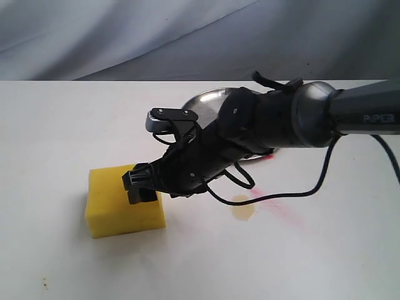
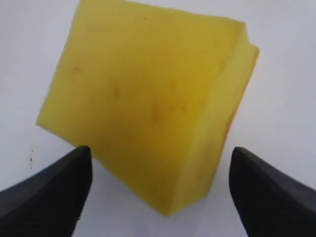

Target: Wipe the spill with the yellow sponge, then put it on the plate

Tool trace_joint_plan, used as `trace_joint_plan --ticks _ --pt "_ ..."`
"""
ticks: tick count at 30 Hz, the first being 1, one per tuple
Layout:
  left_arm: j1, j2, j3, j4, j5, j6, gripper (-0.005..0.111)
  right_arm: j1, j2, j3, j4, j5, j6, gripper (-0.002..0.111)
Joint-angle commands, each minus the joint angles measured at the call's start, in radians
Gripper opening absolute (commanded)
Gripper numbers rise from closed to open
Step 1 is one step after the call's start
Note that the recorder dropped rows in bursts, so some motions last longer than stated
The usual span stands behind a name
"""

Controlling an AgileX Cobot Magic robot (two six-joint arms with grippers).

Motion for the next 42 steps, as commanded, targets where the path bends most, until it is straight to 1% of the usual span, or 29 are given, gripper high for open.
trace_joint_plan --ticks 1,8,9,11,12,13,16,18,21,23,24,25,26,29,33,37,42 --pt "-0.003 -0.003 0.005 -0.002 -0.006 -0.002 0.0 -0.002 0.078 -0.107 0.028 -0.011 -0.025 0.076" --pt "-0.003 -0.003 0.005 -0.002 -0.006 -0.002 0.0 -0.002 0.222 -0.241 0.001 0.0 0.019 0.075" --pt "-0.003 -0.003 0.005 -0.002 -0.006 -0.002 0.0 -0.002 0.238 -0.252 -0.024 0.009 0.039 0.073" --pt "-0.003 -0.003 0.005 -0.002 -0.006 -0.002 0.0 -0.002 0.26 -0.27 -0.093 0.04 0.096 0.064" --pt "-0.003 -0.003 0.005 -0.002 -0.006 -0.002 0.0 -0.002 0.265 -0.28 -0.145 0.058 0.141 0.055" --pt "-0.003 -0.003 0.005 -0.002 -0.006 -0.002 0.0 -0.004 0.267 -0.282 -0.204 0.071 0.186 0.044" --pt "-0.003 -0.003 0.005 -0.002 -0.006 -0.002 0.0 -0.004 0.251 -0.282 -0.346 0.104 0.247 0.001" --pt "-0.003 -0.003 0.005 -0.002 -0.006 -0.002 0.0 -0.004 0.231 -0.282 -0.399 0.122 0.249 0.0" --pt "-0.003 -0.003 0.005 -0.002 -0.006 -0.002 0.0 -0.004 0.157 -0.261 -0.415 0.13 0.237 0.0" --pt "-0.003 -0.003 0.005 -0.002 -0.006 -0.002 0.0 -0.008 0.054 -0.176 -0.472 0.075 0.242 0.0" --pt "-0.003 -0.003 0.005 -0.002 -0.006 -0.002 0.0 -0.03 -0.018 -0.089 -0.483 0.039 0.243 0.0" --pt "-0.003 -0.003 0.005 -0.002 -0.006 -0.002 0.0 -0.044 -0.056 -0.038 -0.485 0.017 0.229 0.0" --pt "-0.003 -0.003 0.005 -0.002 -0.006 -0.002 0.0 -0.074 -0.115 0.05 -0.485 -0.002 0.205 0.0" --pt "-0.003 -0.003 0.005 -0.002 -0.006 -0.002 0.0 -0.157 -0.189 0.158 -0.501 0.001 0.18 0.0" --pt "-0.003 -0.003 0.005 -0.002 -0.006 -0.002 0.0 -0.281 -0.194 0.189 -0.554 0.062 0.189 0.0" --pt "-0.003 -0.003 0.005 -0.002 -0.006 -0.002 0.0 -0.412 -0.194 0.259 -0.584 0.066 0.189 0.0" --pt "-0.003 -0.003 0.005 -0.002 -0.006 -0.002 0.0 -0.526 -0.191 0.311 -0.603 0.07 0.189 0.0"
